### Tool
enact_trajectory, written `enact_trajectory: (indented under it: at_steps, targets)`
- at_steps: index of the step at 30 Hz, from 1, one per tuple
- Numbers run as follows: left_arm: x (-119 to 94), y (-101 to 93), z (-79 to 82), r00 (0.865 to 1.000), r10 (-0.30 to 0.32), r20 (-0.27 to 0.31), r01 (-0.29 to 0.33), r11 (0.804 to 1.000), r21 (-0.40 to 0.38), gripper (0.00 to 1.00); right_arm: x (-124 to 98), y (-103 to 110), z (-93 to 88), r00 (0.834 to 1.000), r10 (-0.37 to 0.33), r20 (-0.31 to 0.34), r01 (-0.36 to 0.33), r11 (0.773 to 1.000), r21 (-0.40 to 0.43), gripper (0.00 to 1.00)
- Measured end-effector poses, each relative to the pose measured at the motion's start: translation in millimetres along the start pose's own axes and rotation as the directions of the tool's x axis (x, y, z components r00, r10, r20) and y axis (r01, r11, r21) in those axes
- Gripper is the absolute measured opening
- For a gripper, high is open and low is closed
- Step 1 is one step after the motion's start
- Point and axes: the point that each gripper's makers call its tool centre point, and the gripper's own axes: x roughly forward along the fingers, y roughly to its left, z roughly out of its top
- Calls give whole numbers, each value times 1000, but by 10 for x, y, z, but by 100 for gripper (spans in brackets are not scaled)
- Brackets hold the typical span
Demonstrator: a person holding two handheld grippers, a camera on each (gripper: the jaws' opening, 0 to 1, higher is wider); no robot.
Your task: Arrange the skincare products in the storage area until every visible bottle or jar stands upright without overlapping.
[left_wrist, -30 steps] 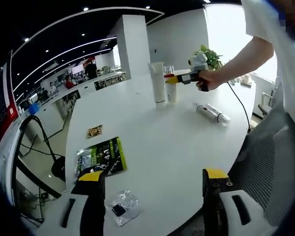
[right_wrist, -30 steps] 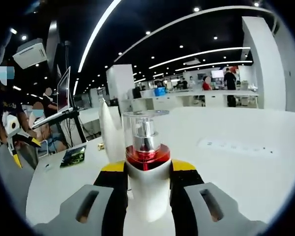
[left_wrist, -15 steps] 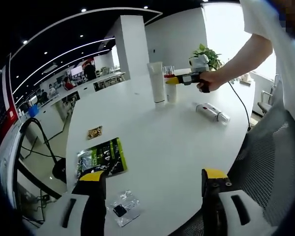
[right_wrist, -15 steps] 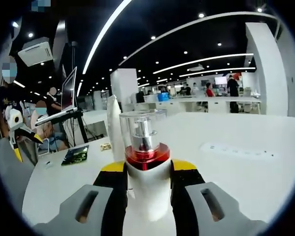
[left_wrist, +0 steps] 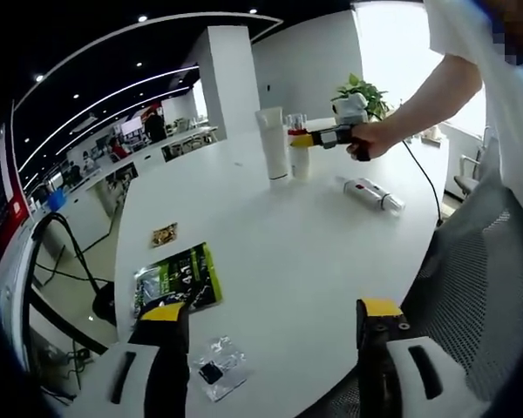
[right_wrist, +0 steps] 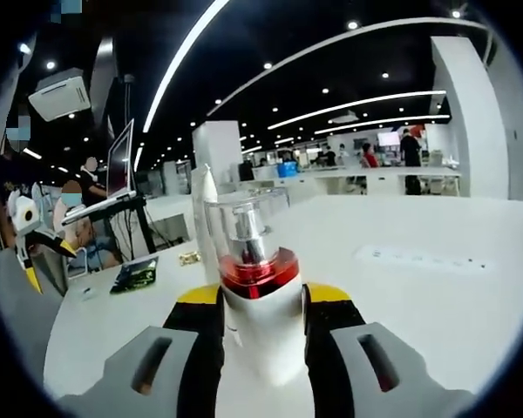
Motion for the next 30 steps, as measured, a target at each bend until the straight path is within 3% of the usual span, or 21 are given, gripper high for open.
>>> enact_trajectory:
  at_steps: [2,5,9,11,12,15,17,20,23,30]
  targets:
    - [-1,-7,7,1000,-1,1,1,1000,9,80,-19,-7,-10,1000,-3,-2,3,1000,1,42]
    - [-5,0,14,1000,2,5,-2,1000,8,79,-78,-47,-79,999,-1,-40,1,1000,-4,41]
    - [-12,12,8,1000,8,4,-8,1000,6,79,-163,-112,-355,978,12,-210,-28,997,-73,38]
    - [-12,9,0,1000,8,1,-8,1000,12,78,-179,-91,-465,960,38,-276,-58,996,-63,34]
    - [-12,9,-6,1000,8,-3,-8,1000,18,78,-170,-52,-474,956,67,-285,-92,993,-73,29]
    - [-13,6,-9,1000,6,-3,-6,1000,16,77,-130,-59,-401,961,68,-267,-93,992,-84,29]
    - [-14,9,-12,1000,8,-4,-8,1000,17,77,-85,-74,-297,970,75,-230,-95,992,-79,31]
    - [-10,0,-22,1000,4,-10,-4,1000,18,77,-12,-66,-208,971,102,-215,-122,989,-84,36]
    - [-12,-8,-27,1000,2,-15,-1,1000,24,76,12,51,-232,947,183,-265,-213,973,-88,29]
    - [-28,27,-18,1000,15,-9,-15,999,28,73,4,50,-230,937,202,-283,-238,966,-97,28]
